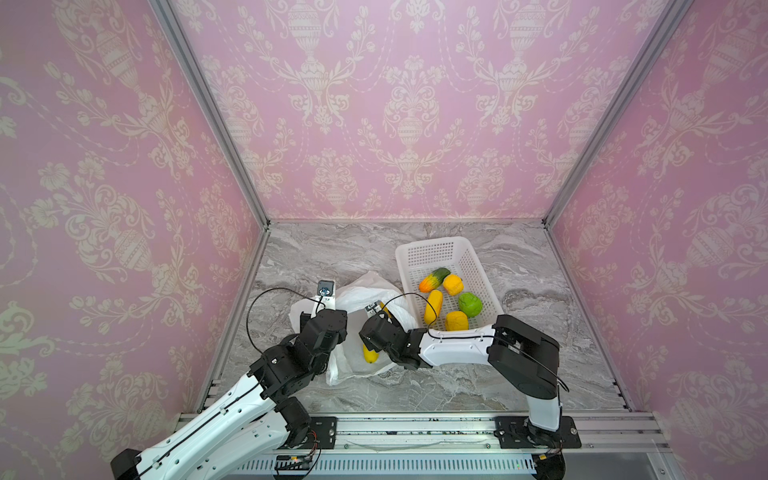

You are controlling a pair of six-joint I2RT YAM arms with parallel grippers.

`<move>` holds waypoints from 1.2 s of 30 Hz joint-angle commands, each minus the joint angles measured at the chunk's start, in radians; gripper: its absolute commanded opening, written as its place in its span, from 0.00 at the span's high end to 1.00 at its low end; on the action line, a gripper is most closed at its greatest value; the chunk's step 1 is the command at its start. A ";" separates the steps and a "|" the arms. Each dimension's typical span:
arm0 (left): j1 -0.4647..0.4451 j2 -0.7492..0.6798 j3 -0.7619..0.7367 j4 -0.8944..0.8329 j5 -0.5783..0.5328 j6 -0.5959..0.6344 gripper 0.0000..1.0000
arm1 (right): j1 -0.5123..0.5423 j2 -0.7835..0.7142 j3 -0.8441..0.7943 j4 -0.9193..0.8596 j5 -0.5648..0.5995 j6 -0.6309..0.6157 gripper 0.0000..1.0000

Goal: Untie the knot of the plastic bag and take out the fruit
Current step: 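Close the right gripper on the pink fruit between the yellow fruits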

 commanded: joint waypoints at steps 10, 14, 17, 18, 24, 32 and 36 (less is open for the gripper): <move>-0.002 0.041 0.027 -0.003 0.012 0.024 1.00 | 0.038 -0.193 -0.032 -0.300 -0.040 -0.022 0.04; -0.003 0.034 0.058 -0.014 0.016 0.017 1.00 | 0.013 -0.179 -0.014 -0.363 -0.108 -0.048 0.03; -0.003 0.024 0.056 -0.014 0.017 0.016 1.00 | -0.029 -0.141 -0.004 -0.386 -0.187 -0.059 0.07; -0.003 0.021 0.054 -0.015 0.017 0.016 1.00 | -0.039 -0.131 -0.001 -0.395 -0.190 -0.057 0.08; -0.002 0.020 0.054 -0.014 0.026 0.013 1.00 | -0.066 -0.109 0.001 -0.423 -0.247 -0.061 0.14; -0.003 0.032 0.051 -0.003 0.024 0.020 1.00 | -0.070 -0.065 0.044 -0.372 -0.319 -0.069 0.20; -0.002 0.034 0.053 0.000 0.031 0.021 1.00 | -0.093 0.012 0.094 -0.366 -0.285 -0.063 0.17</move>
